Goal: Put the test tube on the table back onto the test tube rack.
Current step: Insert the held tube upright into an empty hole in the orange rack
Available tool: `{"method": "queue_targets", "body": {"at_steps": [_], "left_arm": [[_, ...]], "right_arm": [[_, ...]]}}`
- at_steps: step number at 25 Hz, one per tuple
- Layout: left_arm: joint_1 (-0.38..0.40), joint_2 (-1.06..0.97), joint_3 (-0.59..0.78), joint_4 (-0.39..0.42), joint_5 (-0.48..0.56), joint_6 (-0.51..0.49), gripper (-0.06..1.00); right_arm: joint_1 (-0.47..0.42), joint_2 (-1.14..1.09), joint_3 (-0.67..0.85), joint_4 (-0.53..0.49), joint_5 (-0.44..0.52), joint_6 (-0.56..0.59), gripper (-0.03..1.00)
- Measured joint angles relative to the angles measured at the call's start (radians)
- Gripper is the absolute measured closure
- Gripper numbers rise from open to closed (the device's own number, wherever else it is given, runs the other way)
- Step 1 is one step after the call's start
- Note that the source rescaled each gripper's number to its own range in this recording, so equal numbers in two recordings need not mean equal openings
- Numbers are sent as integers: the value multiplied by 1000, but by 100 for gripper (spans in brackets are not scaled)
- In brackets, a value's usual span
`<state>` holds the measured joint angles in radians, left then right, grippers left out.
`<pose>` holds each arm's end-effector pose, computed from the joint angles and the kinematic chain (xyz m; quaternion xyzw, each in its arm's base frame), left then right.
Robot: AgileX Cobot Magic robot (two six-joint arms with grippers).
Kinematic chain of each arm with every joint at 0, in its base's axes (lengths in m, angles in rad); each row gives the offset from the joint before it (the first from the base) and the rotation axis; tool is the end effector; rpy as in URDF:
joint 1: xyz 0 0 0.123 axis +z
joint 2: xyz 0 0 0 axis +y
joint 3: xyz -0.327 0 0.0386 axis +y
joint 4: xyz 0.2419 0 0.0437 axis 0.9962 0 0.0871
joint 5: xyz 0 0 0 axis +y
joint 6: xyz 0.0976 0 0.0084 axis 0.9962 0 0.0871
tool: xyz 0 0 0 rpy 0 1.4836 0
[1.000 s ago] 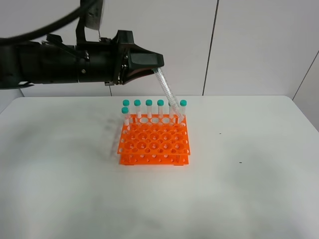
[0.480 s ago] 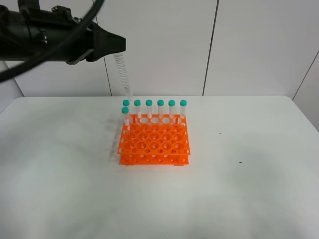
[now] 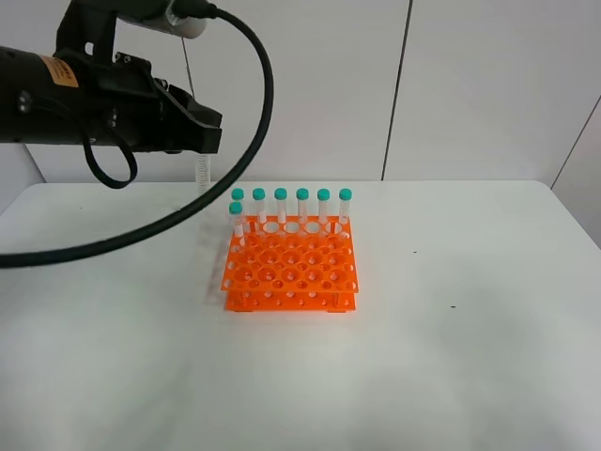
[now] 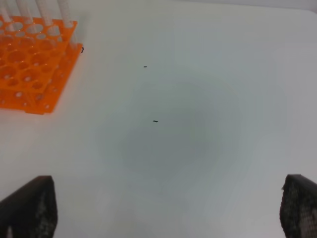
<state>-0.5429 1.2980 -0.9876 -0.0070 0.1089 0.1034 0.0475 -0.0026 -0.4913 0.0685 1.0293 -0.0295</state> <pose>0.2443 -0.1475 0.3840 0.2561 0.7729 -0.1288 0.5660 -0.0469 0.0035 0.2715 -0.0332 0.8454 0.0390 0.5316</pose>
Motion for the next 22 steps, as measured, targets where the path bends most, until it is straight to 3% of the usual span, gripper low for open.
{"method": "queue_targets", "body": {"at_steps": [5,11,19,22], "left_arm": [[-15,118,3,19,-127,-89,94],[-71,271,3,48,-348,-94,94],[-78,420,4,74,-557,-103,94],[-78,449,15,47,-609,-103,94]], "right_arm": [[0,0,0,3,0,0,-3],[0,0,0,3,0,0,-3],[0,0,0,3,0,0,-3],[0,0,0,3,0,0,-3]]}}
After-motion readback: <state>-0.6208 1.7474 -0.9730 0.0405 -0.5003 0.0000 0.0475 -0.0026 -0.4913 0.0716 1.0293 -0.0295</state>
